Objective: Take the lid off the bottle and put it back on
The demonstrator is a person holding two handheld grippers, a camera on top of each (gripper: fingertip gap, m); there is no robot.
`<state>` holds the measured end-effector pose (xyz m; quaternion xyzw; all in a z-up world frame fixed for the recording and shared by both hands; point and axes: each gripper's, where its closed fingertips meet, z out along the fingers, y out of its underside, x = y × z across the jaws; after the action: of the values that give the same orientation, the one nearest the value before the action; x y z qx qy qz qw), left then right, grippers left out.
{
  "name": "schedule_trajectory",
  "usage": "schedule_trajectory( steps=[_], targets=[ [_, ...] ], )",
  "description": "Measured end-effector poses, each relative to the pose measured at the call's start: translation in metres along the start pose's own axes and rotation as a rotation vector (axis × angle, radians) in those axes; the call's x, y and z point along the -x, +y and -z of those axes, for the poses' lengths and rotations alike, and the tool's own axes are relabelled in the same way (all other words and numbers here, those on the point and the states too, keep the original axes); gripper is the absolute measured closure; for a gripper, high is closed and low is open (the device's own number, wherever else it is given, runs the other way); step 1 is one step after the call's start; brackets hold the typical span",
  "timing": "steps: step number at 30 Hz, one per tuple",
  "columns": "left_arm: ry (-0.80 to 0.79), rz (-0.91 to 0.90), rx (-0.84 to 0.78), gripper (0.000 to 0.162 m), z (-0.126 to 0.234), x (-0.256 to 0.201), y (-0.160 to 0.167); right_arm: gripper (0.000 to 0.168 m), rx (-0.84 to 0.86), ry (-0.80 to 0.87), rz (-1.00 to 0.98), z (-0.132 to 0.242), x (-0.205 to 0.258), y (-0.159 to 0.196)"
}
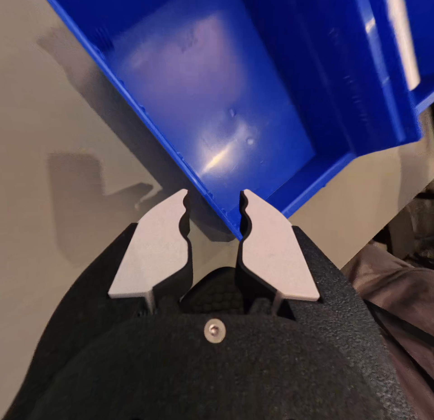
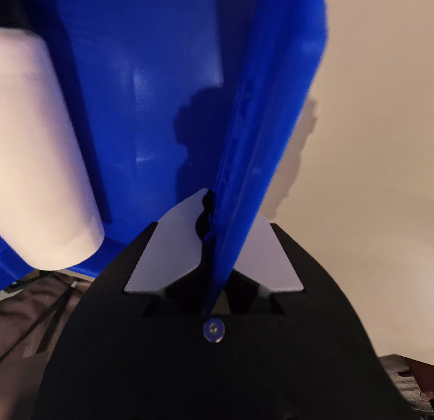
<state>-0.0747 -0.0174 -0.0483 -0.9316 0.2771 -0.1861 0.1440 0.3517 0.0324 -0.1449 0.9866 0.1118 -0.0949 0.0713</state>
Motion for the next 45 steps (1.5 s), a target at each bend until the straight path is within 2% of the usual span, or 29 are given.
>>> schedule_trajectory(
  steps=[5,10,15,19,22,25,29,32,37,41,45],
  targets=[
    [-0.041,0.010,-0.226,0.123,0.072,0.007,0.006,0.162,-0.036,0.063,-0.046,0.032,-0.021,0.017],
    [-0.074,0.054,-0.297,0.123,0.101,0.023,0.020,0.161,-0.029,0.180,-0.071,0.097,-0.010,0.029],
    [-0.087,0.091,-0.344,0.115,0.114,0.032,0.025,0.161,-0.038,0.248,-0.045,0.159,0.045,0.022],
    [-0.141,0.136,-0.409,0.107,0.132,0.047,0.030,0.161,-0.072,0.246,0.049,0.174,0.118,-0.006],
    [-0.189,0.216,-0.542,0.102,0.161,0.066,0.033,0.161,-0.079,0.200,0.145,0.161,0.185,-0.034],
    [-0.291,0.293,-0.779,0.095,0.209,0.087,0.034,0.161,-0.065,0.153,0.254,0.137,0.261,-0.060],
    [-0.339,0.323,-1.065,0.095,0.264,0.077,0.041,0.161,-0.042,0.110,0.410,0.100,0.363,-0.087],
    [-0.338,0.316,-1.049,0.083,0.265,0.062,0.046,0.161,-0.002,0.082,0.485,0.074,0.428,-0.097],
    [-0.369,0.254,-1.037,0.080,0.268,0.043,0.049,0.161,0.030,0.055,0.530,0.035,0.501,-0.111],
    [-0.355,0.218,-1.046,0.081,0.268,0.035,0.045,0.161,0.049,0.077,0.531,-0.003,0.522,-0.120],
    [-0.314,0.221,-0.985,0.079,0.254,0.040,0.042,0.161,0.062,0.061,0.461,-0.039,0.520,-0.130]
  ],
)
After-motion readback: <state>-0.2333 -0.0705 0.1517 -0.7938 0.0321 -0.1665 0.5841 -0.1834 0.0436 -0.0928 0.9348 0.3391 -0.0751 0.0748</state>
